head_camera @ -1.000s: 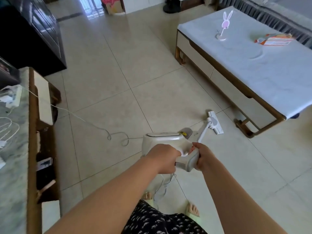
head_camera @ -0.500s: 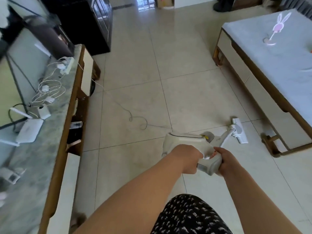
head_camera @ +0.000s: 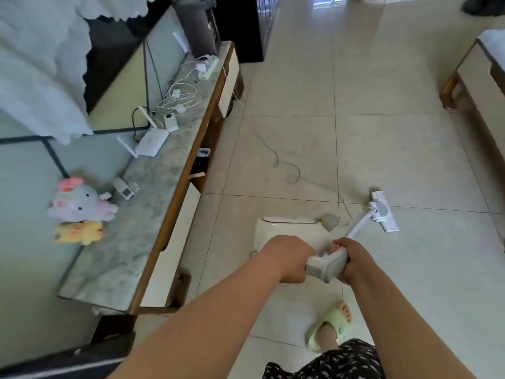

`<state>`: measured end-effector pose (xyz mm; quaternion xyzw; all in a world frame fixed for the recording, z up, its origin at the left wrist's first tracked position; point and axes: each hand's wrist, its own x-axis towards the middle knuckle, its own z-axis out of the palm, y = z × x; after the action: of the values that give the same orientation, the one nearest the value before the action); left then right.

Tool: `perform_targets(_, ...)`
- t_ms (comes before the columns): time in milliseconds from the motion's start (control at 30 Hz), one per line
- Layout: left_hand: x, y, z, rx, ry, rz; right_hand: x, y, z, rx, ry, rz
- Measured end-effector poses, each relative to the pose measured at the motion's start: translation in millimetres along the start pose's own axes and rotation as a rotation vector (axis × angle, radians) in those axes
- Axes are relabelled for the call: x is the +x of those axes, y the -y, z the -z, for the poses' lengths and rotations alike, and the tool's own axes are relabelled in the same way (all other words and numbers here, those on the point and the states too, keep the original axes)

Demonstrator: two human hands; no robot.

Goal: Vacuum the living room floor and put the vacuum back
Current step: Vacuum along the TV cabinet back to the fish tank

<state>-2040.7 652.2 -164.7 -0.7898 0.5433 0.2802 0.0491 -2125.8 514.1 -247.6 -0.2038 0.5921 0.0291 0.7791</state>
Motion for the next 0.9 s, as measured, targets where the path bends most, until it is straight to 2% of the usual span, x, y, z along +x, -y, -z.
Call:
perform_targets(133, -62, 3, -29, -0.062, -0.037, 0.05, -14, -51, -10, -0.064, -0.014, 0.034)
perform_targets(333, -118, 5, -41, -0.082, -0.174, 0.07, -38, -84, -20, -0.066, 0.037, 0.111)
perform_targets(467, -140, 8, -51, -0.114, -0.251, 0.119, -53, -91, -38, -0.151, 0.068, 0.134)
perform_targets(733, -161, 5, -71, -0.296, -0.301, 0.363, -55, -95, -83, -0.511, 0.123, 0.124)
perform_targets(900, -165, -1, -74, -0.334, -0.332, 0.506, -45, -99, -100, -0.649, 0.19, 0.016)
